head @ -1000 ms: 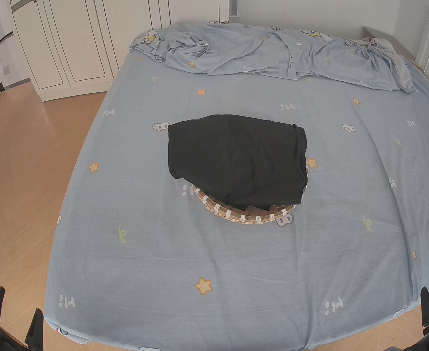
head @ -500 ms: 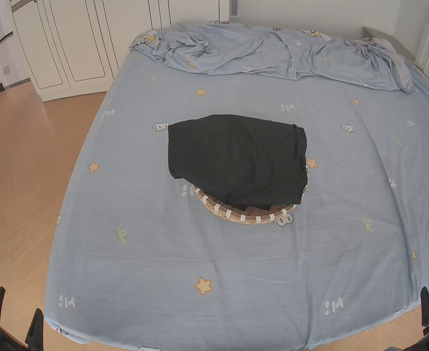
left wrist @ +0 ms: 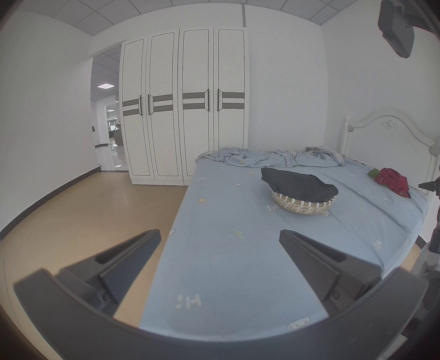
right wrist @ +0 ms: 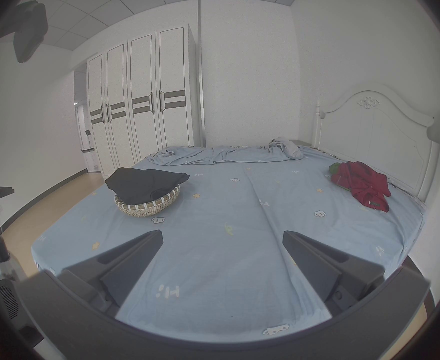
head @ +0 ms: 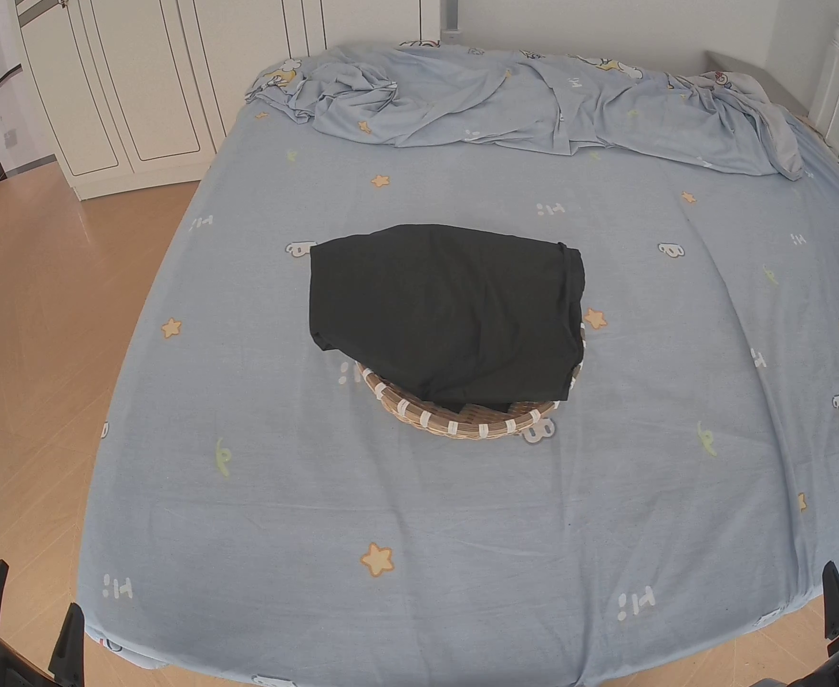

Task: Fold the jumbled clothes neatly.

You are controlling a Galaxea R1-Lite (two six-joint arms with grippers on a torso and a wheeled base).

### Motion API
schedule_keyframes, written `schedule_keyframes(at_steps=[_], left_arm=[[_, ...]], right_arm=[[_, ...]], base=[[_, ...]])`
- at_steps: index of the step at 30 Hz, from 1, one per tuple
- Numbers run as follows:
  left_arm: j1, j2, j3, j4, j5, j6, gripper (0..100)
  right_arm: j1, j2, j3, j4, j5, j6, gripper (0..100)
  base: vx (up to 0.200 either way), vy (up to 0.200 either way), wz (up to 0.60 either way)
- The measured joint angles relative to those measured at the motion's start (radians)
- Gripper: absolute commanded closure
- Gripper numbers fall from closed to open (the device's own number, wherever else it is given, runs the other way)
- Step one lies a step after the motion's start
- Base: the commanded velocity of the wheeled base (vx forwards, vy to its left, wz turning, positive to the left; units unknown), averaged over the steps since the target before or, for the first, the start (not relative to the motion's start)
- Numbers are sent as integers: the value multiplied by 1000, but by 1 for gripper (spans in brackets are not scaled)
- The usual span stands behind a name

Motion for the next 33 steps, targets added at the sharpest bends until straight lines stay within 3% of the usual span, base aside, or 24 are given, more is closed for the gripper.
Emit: schedule_keyframes(at_steps=[33], left_arm=[[0, 0, 0, 1, 1, -1, 0]], right_arm=[[0, 0, 0, 0, 0, 0, 0]], base=[[0, -200, 0]])
